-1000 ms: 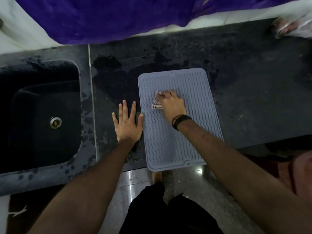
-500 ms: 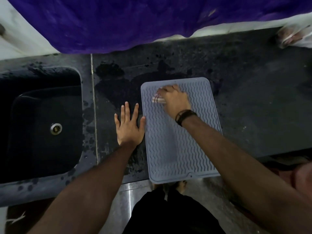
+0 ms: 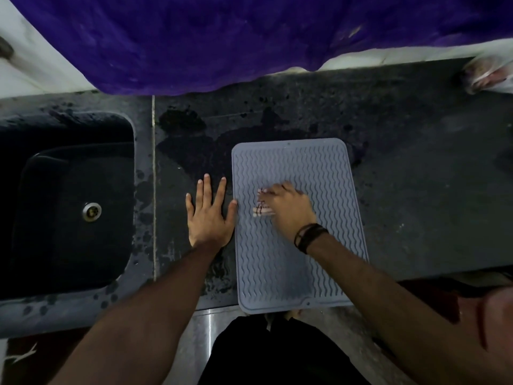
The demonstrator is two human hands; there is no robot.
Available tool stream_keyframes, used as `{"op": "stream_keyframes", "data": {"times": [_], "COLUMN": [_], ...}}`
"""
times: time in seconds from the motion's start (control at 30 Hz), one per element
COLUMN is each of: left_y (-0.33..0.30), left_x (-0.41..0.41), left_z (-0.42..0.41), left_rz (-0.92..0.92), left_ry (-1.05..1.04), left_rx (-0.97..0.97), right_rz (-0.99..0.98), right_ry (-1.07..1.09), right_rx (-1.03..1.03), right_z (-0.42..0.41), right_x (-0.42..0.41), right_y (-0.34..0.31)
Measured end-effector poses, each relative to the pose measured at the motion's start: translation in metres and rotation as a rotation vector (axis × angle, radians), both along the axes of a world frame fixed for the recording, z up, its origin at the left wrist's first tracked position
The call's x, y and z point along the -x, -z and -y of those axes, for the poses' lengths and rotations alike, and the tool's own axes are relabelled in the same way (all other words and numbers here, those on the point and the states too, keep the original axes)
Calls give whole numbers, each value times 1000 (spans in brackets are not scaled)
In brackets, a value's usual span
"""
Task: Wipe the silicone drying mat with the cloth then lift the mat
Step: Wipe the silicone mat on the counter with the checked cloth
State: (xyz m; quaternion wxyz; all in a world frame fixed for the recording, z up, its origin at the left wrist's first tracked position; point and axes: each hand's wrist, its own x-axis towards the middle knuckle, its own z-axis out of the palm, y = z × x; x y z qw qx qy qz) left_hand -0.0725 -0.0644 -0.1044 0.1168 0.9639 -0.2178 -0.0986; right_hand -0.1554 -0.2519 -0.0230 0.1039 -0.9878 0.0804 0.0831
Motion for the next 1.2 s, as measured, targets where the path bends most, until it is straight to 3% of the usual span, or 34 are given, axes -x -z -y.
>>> {"op": "stream_keyframes", "data": {"times": [0.13, 0.27, 0.67, 0.87, 1.0, 1.2], "left_y": [-2, -2, -2, -2, -4, -3], "left_x": [-1, -2, 0, -1, -3, -1], "left_z": [1, 0, 1, 1, 1, 1], "left_rz": [-11, -15, -7, -13, -20, -14], "left_ry": [-5, -6, -12, -6, -6, -4], "left_rx": [5, -10, 0, -32, -20, -24], "right_rz": [106, 3, -37, 74, -31, 20], "right_ry": [77, 64, -74, 92, 92, 58], "right_rx": [30, 123, 36, 10, 71, 19], "right_z": [21, 36, 20, 60, 63, 35], "right_x": [-59, -106, -9, -64, -90, -24], "right_y": [-15, -7, 2, -12, 5, 15]}}
